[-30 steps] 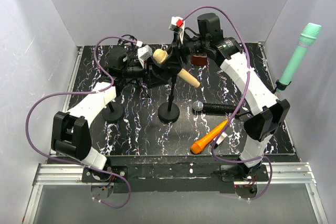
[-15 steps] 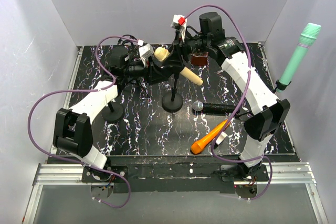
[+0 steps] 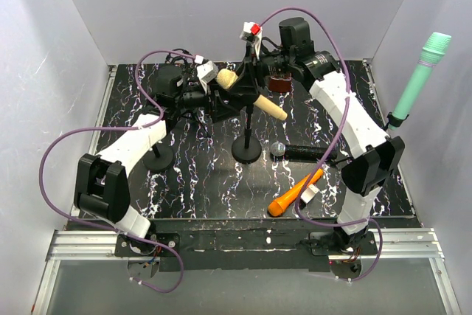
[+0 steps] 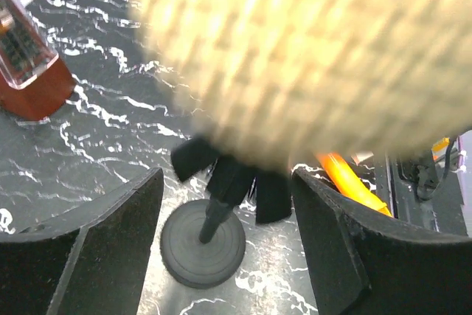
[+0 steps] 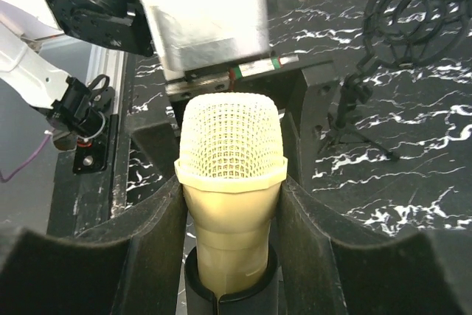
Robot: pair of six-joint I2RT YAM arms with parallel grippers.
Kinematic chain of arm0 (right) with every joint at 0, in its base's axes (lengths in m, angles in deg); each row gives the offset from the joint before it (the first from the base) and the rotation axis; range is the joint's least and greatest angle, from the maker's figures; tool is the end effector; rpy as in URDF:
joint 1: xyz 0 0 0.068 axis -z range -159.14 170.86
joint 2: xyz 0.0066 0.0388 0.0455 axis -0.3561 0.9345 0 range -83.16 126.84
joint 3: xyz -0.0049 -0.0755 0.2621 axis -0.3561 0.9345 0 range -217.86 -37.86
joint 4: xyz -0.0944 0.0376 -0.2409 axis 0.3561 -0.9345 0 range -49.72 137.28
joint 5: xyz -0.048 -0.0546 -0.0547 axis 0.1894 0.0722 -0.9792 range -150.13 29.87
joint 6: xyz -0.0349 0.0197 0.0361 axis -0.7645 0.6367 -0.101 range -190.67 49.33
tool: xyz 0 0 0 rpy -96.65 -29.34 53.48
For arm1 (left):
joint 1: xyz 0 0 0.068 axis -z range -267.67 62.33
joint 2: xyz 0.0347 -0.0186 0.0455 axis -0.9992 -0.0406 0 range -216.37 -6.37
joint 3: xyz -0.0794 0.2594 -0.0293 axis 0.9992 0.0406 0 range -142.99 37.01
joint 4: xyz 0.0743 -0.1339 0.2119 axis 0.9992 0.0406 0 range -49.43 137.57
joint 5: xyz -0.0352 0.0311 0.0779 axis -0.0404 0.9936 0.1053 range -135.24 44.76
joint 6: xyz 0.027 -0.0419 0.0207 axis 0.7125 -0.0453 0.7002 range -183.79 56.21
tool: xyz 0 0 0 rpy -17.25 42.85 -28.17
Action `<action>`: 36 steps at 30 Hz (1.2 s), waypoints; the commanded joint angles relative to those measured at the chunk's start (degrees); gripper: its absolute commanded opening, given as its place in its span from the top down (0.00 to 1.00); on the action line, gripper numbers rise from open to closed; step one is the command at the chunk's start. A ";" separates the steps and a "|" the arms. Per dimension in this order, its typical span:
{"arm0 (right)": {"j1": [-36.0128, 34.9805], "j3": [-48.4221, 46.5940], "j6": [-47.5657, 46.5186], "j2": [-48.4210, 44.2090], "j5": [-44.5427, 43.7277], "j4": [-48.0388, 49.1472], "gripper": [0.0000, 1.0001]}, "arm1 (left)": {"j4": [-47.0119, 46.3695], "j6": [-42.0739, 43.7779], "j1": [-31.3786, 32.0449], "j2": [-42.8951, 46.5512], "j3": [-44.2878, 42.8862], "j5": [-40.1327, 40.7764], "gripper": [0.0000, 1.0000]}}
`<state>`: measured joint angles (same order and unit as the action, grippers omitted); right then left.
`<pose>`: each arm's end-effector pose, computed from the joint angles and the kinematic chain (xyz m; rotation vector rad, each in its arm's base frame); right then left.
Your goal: Remove the microphone from the stand
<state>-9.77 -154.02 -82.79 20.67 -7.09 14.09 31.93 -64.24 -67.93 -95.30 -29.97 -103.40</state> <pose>0.3287 0.2276 0.4468 -1.2518 1.4736 1.1032 0.3239 -0.1484 0.3202 1.0113 1.5342 -1.1539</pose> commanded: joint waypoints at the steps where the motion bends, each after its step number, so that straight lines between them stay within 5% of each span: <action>1: -0.04 -2.58 1.48 1.37 4.79 0.67 0.99 | -4.28 0.27 1.70 1.21 -5.70 -2.31 0.30; 26: 2.07 -4.16 6.84 2.08 9.28 3.04 0.99 | -3.92 2.65 2.31 -3.45 -5.53 -6.71 0.36; 28: 1.98 -4.08 7.02 2.25 9.10 3.04 0.99 | -4.01 2.82 2.31 -3.71 -5.53 -6.71 0.42; 33: 2.07 -3.99 6.67 2.16 8.67 2.87 0.99 | -4.10 3.35 2.31 -3.54 -5.70 -7.06 0.77; 35: 2.24 -4.16 6.67 2.25 8.49 2.87 0.99 | -4.01 3.61 2.31 -3.27 -5.79 -7.24 1.00; 36: 2.24 -4.08 6.76 2.34 8.31 2.95 0.99 | -4.01 3.53 2.31 -2.92 -5.88 -7.07 1.00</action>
<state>-7.74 -155.51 -77.09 23.20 0.12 15.73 29.26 -62.86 -65.78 -99.91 -34.67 -110.37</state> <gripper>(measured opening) 0.526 0.286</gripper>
